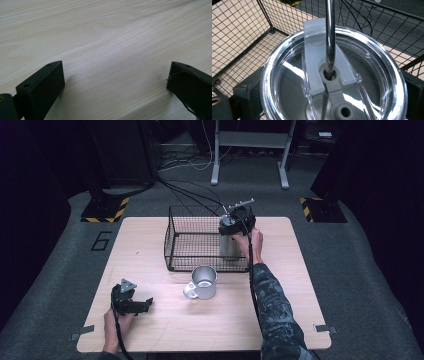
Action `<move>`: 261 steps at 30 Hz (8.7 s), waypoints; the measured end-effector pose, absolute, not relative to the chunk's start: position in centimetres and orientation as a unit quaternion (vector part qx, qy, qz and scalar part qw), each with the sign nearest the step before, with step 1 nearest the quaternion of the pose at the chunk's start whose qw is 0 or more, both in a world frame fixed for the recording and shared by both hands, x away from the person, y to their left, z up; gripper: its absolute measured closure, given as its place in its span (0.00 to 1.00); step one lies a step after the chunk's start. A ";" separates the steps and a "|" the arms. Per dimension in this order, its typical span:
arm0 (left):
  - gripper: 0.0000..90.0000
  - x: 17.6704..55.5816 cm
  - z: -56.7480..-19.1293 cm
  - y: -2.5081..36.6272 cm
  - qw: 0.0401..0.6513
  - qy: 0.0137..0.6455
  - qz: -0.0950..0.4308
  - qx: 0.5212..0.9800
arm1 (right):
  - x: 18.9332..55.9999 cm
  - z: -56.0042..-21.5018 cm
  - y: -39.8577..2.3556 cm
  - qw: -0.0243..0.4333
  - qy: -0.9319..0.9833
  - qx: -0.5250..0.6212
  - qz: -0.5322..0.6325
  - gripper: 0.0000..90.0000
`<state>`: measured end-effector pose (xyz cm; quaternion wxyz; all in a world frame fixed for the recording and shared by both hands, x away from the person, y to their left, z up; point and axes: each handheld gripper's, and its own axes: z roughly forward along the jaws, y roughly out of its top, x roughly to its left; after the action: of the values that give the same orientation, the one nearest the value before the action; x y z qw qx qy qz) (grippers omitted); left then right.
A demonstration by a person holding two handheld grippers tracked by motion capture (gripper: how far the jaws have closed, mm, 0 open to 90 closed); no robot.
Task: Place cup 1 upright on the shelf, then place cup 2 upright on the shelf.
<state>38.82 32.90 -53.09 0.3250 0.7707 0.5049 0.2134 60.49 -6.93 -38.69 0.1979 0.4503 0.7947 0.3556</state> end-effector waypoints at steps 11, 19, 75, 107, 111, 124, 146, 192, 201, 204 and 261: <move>0.01 38.8 -53.1 32.9 0.325 0.505 0.213 0.771 | 60.7 -38.5 -7.7 0.169 0.798 0.468 0.341 0.03; 0.01 38.8 -53.1 32.9 0.325 0.505 0.213 0.771 | 59.9 -37.0 -7.8 0.177 0.789 0.467 0.358 0.00; 0.01 38.9 -53.1 32.9 0.327 0.503 0.216 0.771 | 39.2 -39.7 -19.8 0.240 0.781 0.414 0.402 0.00; 0.00 38.0 -51.9 31.0 0.359 0.463 0.173 0.792 | 38.1 -52.5 -23.7 0.191 0.778 0.483 0.355 0.00; 0.00 38.0 -50.6 30.0 0.373 0.448 0.173 0.794 | 38.1 -52.7 -23.8 0.193 0.775 0.486 0.354 0.00; 0.00 38.3 -45.9 25.8 0.403 0.396 0.185 0.804 | 38.4 -53.0 -23.5 0.195 0.795 0.466 0.335 0.00; 0.00 40.9 -43.3 18.3 0.430 0.341 0.161 0.820 | 38.8 -53.0 -23.8 0.194 0.798 0.460 0.338 0.00; 0.06 43.8 -45.4 13.0 0.399 0.340 0.155 0.837 | 38.9 -53.0 -23.8 0.195 0.797 0.461 0.338 0.00; 0.07 43.8 -45.3 13.0 0.398 0.337 0.155 0.839 | 38.9 -53.0 -23.8 0.195 0.797 0.461 0.338 0.00; 0.07 43.7 -45.2 13.0 0.395 0.334 0.157 0.841 | 38.9 -53.0 -23.8 0.195 0.797 0.461 0.338 0.00; 0.07 41.9 -37.7 16.0 0.428 0.281 0.160 0.844 | 38.9 -53.0 -23.8 0.195 0.795 0.464 0.338 0.00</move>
<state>41.90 16.00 -37.68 0.4279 0.8441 0.2806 0.1600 38.91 -23.77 -53.00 0.1950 0.4637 0.7954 0.3381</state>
